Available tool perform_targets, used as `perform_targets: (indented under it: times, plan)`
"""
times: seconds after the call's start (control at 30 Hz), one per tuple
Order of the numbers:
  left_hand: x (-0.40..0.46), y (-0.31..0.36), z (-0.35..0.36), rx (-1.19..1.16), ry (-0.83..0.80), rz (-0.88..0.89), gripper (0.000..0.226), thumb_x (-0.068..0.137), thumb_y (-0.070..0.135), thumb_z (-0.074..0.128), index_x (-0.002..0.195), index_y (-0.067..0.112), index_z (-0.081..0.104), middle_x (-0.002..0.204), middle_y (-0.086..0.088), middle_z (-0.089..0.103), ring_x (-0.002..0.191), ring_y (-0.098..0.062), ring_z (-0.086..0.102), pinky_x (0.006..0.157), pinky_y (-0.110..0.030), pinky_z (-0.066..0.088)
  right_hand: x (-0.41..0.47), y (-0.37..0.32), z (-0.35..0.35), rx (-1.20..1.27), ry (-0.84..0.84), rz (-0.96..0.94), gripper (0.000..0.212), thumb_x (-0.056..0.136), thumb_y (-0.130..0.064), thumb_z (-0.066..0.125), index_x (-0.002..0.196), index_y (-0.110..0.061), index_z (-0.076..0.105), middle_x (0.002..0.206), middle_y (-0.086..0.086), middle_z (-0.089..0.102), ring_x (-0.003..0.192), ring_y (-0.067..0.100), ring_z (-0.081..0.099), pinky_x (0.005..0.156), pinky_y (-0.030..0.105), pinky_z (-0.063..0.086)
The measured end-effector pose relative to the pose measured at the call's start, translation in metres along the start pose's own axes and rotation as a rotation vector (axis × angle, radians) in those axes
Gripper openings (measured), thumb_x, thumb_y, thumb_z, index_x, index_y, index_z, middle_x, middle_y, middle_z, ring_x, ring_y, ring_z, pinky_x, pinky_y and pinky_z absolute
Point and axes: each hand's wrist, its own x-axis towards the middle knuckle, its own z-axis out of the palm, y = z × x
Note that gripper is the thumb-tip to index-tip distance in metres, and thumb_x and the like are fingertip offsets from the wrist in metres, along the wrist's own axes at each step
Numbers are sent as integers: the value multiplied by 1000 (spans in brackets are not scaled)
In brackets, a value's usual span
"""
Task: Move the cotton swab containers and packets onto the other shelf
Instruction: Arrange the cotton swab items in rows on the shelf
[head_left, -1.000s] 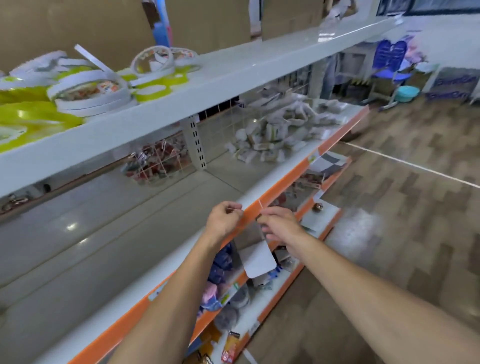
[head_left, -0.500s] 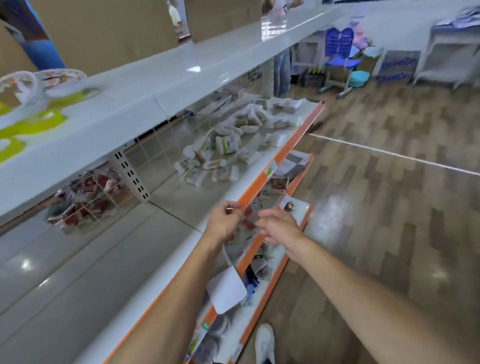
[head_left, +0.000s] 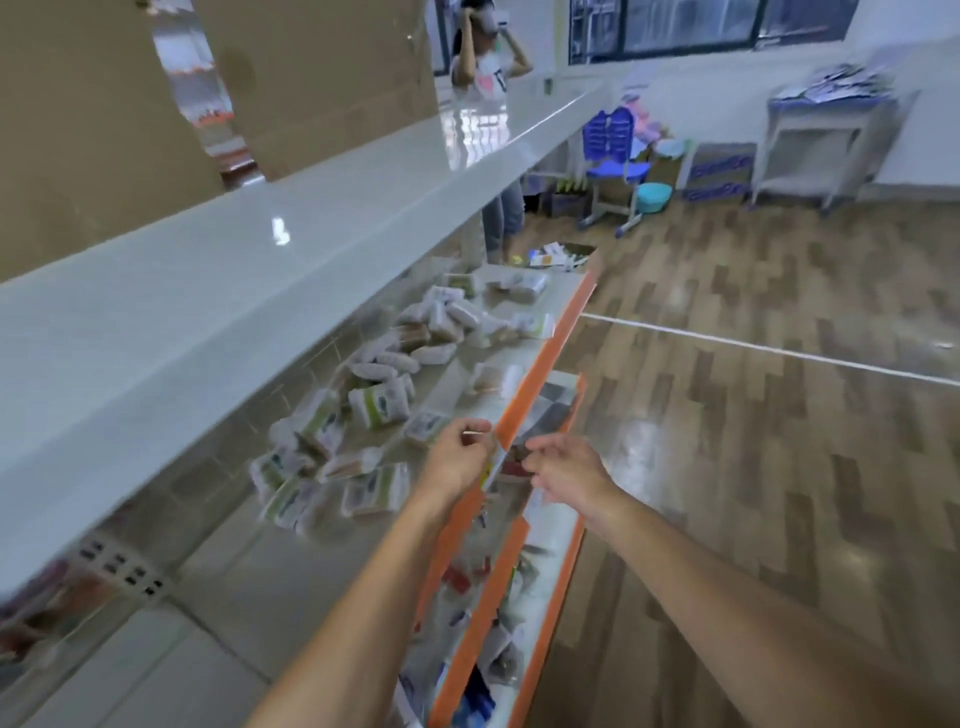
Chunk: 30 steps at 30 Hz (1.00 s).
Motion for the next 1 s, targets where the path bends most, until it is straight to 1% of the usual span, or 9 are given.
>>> perform_targets:
  times: [0.07,0.17,0.2,0.33,0.5,0.67,0.83,0.93,1.0]
  plan:
    - [22,10,9,-5,-24,-8,21,91,17,67,110,13,65,97,-7,66,83,-19,60,80,-34,50,21,-9,-5,-8,-11,-12,9,81,-15,70,81,-23,68,60,-7,65,53,8,56,52,21,45]
    - [46,25,23,-53,-46,-25,24,87,15,69,110,10,65,100,-10,70,81,-20,64,75,-33,53,53,-18,-15,-3,-33,2,13,79,-18,70,90,-25,65,98,5,73,81,19,62,74,35,50]
    - [52,30,26,-52,-44,-27,25,87,14,69,111,10,65,102,-11,70,81,-20,65,71,-30,53,63,-20,-18,-13,-32,4,15,80,-18,69,91,-26,64,102,5,72,86,20,62,78,37,50]
    - [88,44,43,2,8,-18,26,92,9,60,118,10,62,102,-6,67,84,-20,64,65,-24,49,112,-27,-33,-34,-89,0,31,66,-28,67,98,-27,65,95,-1,69,82,13,64,73,30,50]
    - [138,57,70,18,115,-54,24,95,14,57,118,13,62,99,-3,65,82,-20,62,70,-27,48,183,-37,-58,-100,-192,-29,26,86,-15,66,111,-23,65,108,0,66,96,20,65,95,41,55]
    - [170,72,102,15,220,-101,25,92,13,58,117,13,62,105,-5,64,86,-19,60,78,-29,48,242,-56,-86,-186,-265,-93,25,88,-11,66,113,-17,66,94,1,67,88,17,63,80,29,47]
    - [197,82,123,32,324,-142,26,94,20,58,119,14,62,113,-3,64,109,-26,62,98,-41,50,288,-73,-112,-288,-360,-130,20,75,-30,66,94,-35,68,96,-6,70,94,17,68,84,35,55]
    - [214,85,132,24,411,-141,26,94,32,61,115,18,60,109,1,64,107,-23,63,98,-40,51,313,-76,-121,-299,-394,-145,20,71,-36,66,91,-39,67,100,-10,70,96,15,68,89,38,56]
    - [224,84,134,61,451,-152,22,92,35,63,110,24,58,105,6,64,101,-16,61,94,-34,51,328,-80,-123,-312,-401,-170,22,69,-35,67,91,-31,68,92,-10,70,86,15,68,77,33,54]
